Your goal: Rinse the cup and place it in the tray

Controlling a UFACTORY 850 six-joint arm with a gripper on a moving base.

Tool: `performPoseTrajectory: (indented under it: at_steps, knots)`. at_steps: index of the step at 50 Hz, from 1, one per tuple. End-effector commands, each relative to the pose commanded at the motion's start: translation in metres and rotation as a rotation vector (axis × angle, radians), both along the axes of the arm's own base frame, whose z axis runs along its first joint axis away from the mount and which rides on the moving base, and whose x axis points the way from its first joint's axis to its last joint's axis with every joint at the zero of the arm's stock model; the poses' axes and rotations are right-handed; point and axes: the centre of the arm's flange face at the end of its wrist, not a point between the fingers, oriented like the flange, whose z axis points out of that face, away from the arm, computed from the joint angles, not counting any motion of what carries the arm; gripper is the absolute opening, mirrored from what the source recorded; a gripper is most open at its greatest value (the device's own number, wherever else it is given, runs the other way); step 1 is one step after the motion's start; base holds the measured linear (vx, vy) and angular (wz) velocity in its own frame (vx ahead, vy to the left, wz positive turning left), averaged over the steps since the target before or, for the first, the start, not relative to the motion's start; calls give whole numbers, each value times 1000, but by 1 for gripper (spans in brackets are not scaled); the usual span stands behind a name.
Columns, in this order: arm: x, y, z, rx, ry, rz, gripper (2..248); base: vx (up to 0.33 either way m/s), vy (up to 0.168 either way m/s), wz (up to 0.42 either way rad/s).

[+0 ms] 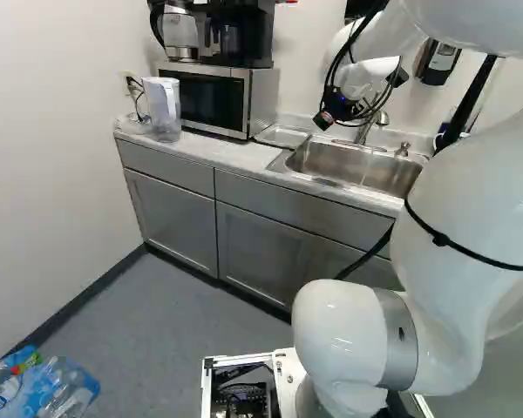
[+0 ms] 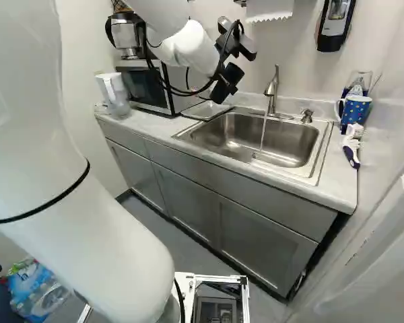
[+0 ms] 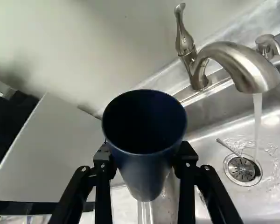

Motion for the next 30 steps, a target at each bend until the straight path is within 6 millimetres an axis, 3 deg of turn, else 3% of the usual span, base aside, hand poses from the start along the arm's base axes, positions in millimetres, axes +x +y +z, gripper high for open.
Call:
performPoseTrajectory:
  at_steps: [30]
  knots:
    - [0, 0, 0, -270, 82, 140, 126, 0, 0, 0]
